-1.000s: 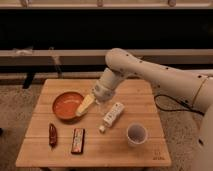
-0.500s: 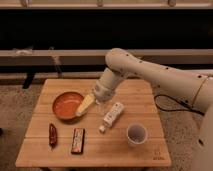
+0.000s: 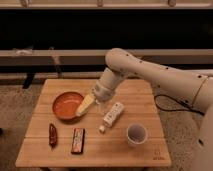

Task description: Place the white sponge in the ceramic cup

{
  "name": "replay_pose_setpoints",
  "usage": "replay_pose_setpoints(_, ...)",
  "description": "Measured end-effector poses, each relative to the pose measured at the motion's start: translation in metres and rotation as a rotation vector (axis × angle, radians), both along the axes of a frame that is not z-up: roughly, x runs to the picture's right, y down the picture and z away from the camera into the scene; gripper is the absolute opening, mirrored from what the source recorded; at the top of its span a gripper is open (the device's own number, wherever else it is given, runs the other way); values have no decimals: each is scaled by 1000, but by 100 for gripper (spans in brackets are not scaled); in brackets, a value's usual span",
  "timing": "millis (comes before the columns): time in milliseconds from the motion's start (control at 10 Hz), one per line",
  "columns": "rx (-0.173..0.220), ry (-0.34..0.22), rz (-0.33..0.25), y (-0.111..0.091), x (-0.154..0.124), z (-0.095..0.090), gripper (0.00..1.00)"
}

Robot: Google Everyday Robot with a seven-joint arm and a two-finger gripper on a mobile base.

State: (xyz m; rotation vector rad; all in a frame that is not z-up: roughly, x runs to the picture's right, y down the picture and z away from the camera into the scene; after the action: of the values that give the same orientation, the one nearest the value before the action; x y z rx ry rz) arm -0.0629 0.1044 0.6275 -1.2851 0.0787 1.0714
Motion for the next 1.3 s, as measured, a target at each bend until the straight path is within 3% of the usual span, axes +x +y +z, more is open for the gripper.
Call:
replay_pose_setpoints(300,5,1,-4,-1,0,0,80)
replay_pose_setpoints(600,37,20,-48,-5,-3,6,80)
replay_pose_setpoints(800,81,62,-101,-17,-1,22,80)
replay_pose_setpoints(1200,202,140,-206,-48,17,73,80)
replay_pose_setpoints(1300,266,178,-241,-56,23,92,80)
